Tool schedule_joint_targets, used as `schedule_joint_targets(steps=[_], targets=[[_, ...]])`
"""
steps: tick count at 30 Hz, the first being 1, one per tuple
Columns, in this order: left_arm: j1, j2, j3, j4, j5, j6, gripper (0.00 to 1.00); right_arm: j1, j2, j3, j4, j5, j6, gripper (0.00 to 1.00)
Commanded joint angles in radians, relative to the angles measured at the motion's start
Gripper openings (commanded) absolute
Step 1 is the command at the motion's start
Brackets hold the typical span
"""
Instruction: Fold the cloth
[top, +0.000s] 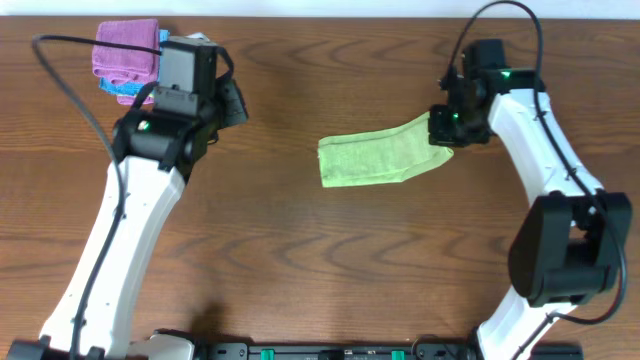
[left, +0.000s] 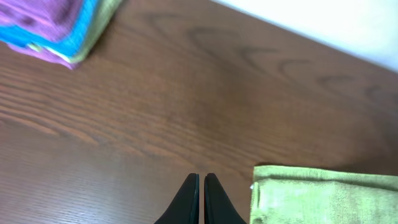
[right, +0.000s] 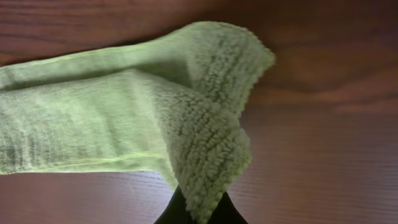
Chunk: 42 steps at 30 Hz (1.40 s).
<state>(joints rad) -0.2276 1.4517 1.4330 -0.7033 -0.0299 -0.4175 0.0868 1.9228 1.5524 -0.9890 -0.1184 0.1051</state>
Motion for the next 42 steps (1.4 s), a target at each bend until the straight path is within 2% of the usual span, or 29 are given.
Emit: schedule_joint_targets(steps=[1,7,13,14,16,18,22,25,28,30,31,32,34,36,39,42], targets=[[0.0,-0.031,0.006,-0.011,-0.032,0.014,0.06,0.121,0.046,-0.006,0.031,0.09,-0.016,0.01],[0.0,-0.06,0.006,-0.064,-0.029,0.014,0.06,0.32,0.137,-0.006,0.131,0.131,0.014,0.01],[0.0,-0.059,0.006,-0.089,-0.029,0.014,0.07,0.431,0.143,-0.006,0.182,0.2,0.014,0.01],[0.0,-0.059,0.006,-0.09,-0.029,0.014,0.07,0.439,0.145,-0.006,0.185,0.193,0.014,0.1],[0.0,-0.059,0.006,-0.091,-0.03,0.014,0.07,0.451,0.146,-0.006,0.201,0.095,0.013,0.4],[0.0,-0.059,0.006,-0.091,-0.035,0.014,0.09,0.462,0.145,0.004,0.22,-0.122,0.013,0.45],[0.0,-0.056,0.002,-0.093,-0.101,0.014,0.09,0.457,0.145,0.016,0.254,-0.425,-0.026,0.41],[0.0,-0.04,0.001,-0.094,-0.115,0.014,0.1,0.42,0.143,0.031,0.238,-0.429,-0.036,0.4],[0.0,0.003,-0.013,-0.092,-0.065,0.01,0.11,0.347,0.138,0.077,0.174,-0.431,-0.037,0.37],[0.0,0.05,-0.035,-0.082,0.004,0.01,0.22,0.294,0.126,0.113,0.127,-0.423,-0.084,0.33],[0.0,0.076,-0.051,-0.068,0.048,0.01,0.29,0.273,0.118,0.125,0.11,-0.397,-0.093,0.14],[0.0,0.105,-0.074,-0.045,0.102,0.01,0.35,0.251,0.108,0.131,0.099,-0.353,-0.092,0.01],[-0.002,0.174,-0.126,0.019,0.224,0.01,0.58,0.205,0.088,0.131,0.08,-0.261,-0.092,0.01],[-0.004,0.238,-0.166,0.077,0.334,0.01,0.71,0.172,0.087,0.129,0.056,-0.169,-0.092,0.01],[-0.012,0.308,-0.188,0.122,0.428,0.01,0.89,0.142,0.09,0.105,0.051,-0.1,-0.092,0.01],[-0.044,0.38,-0.196,0.175,0.457,0.01,0.97,0.117,0.092,0.063,0.069,-0.048,-0.08,0.01]])
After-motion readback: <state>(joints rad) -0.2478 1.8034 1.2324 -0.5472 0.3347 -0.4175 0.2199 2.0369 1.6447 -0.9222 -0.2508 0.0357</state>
